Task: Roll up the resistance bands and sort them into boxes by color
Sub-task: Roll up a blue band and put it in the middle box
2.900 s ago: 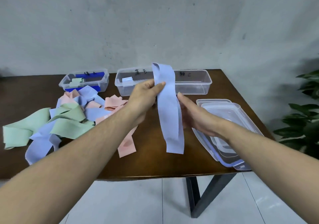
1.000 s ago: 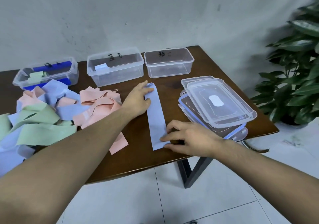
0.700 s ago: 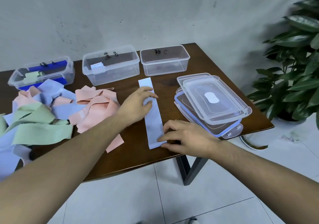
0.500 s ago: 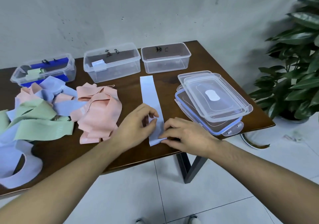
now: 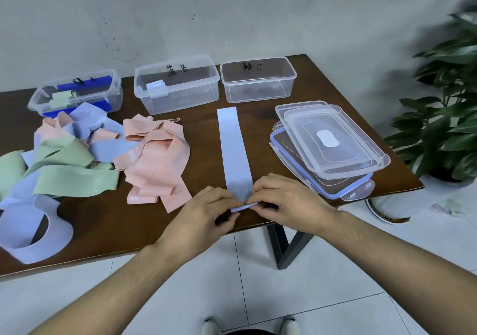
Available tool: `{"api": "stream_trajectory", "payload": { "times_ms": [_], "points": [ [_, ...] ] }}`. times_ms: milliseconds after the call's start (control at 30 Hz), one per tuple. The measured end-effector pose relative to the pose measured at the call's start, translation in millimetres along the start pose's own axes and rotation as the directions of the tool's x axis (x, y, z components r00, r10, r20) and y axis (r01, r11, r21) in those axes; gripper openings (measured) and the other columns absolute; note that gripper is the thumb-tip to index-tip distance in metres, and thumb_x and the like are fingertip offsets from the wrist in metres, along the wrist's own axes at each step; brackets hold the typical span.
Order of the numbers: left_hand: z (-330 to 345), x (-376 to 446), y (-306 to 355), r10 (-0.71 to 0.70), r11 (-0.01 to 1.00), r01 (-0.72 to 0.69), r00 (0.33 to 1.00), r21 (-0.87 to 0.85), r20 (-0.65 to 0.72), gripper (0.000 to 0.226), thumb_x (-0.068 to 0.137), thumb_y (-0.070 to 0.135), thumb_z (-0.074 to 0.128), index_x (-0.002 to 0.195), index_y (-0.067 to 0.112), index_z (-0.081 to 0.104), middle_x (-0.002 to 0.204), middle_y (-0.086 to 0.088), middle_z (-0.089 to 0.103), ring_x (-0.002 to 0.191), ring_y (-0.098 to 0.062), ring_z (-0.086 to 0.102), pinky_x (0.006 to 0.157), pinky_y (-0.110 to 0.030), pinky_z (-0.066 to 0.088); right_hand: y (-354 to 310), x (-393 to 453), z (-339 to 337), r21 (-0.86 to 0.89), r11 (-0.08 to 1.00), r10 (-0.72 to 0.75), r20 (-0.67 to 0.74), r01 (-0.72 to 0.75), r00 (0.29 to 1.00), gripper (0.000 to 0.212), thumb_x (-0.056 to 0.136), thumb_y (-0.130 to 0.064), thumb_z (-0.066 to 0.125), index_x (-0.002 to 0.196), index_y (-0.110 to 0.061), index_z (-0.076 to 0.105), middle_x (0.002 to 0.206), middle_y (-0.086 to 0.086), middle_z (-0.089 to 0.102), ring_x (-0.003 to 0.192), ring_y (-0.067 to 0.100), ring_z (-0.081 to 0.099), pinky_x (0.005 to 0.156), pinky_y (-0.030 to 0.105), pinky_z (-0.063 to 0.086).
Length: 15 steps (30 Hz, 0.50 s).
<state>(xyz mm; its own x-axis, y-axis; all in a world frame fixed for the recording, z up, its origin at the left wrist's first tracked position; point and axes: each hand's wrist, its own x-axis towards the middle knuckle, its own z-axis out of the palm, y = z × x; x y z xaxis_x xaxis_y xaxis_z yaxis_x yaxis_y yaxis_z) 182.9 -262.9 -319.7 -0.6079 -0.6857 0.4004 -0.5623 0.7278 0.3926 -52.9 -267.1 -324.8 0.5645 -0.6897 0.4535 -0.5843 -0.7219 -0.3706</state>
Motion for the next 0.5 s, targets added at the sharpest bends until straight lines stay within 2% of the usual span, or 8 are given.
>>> {"api": "stream_trajectory", "payload": {
  "times_ms": [200, 300, 400, 500],
  "points": [
    [2.7, -1.9, -1.2, 0.024, 1.000, -0.024, 0.999, 0.012, -0.029, 0.017, 0.086, 0.015, 0.074, 0.103, 0.014, 0.076, 0.095, 0.006, 0.065, 0.085, -0.010, 0.054, 0.076, -0.016, 0.045, -1.1, -4.6, -0.2, 0.045, 0.999, 0.006, 0.035, -0.007, 0.999, 0.018, 0.091, -0.021, 0.074, 0.107, -0.015, 0.076, 0.098, -0.004, 0.059, 0.084, 0.009, 0.050, 0.074, 0.025, 0.049],
    [1.8, -1.5, -3.0, -0.020, 0.999, 0.020, 1.000, -0.036, -0.013, 0.017, 0.090, 0.021, 0.071, 0.106, 0.018, 0.076, 0.096, 0.010, 0.065, 0.087, -0.008, 0.054, 0.076, -0.024, 0.048, -0.9, -5.3, -1.4, 0.101, 0.994, 0.040, 0.051, -0.045, 0.998, 0.016, 0.092, -0.023, 0.072, 0.106, -0.016, 0.077, 0.099, -0.006, 0.059, 0.087, 0.006, 0.049, 0.078, 0.022, 0.047],
    [0.2, 0.2, -5.4, -0.090, 0.989, 0.088, 0.996, -0.119, -0.006, 0.017, 0.091, 0.026, 0.070, 0.106, 0.022, 0.076, 0.097, 0.016, 0.066, 0.093, -0.005, 0.055, 0.081, -0.027, 0.048, -2.7, -3.2, -2.8, 0.170, 0.978, 0.107, 0.080, -0.120, 0.991, 0.018, 0.093, -0.022, 0.071, 0.108, -0.017, 0.077, 0.101, -0.008, 0.061, 0.091, 0.006, 0.056, 0.081, 0.026, 0.049],
    [-0.3, 1.9, -5.1, -0.172, 0.970, 0.172, 0.985, -0.170, 0.010, 0.018, 0.090, 0.024, 0.071, 0.108, 0.027, 0.072, 0.096, 0.022, 0.064, 0.096, -0.006, 0.056, 0.083, -0.028, 0.049, -5.1, 0.6, -7.7, 0.281, 0.932, 0.205, 0.112, -0.229, 0.972, 0.019, 0.092, -0.017, 0.071, 0.110, -0.018, 0.075, 0.099, -0.010, 0.064, 0.086, 0.004, 0.060, 0.075, 0.019, 0.047]
  ]
}}
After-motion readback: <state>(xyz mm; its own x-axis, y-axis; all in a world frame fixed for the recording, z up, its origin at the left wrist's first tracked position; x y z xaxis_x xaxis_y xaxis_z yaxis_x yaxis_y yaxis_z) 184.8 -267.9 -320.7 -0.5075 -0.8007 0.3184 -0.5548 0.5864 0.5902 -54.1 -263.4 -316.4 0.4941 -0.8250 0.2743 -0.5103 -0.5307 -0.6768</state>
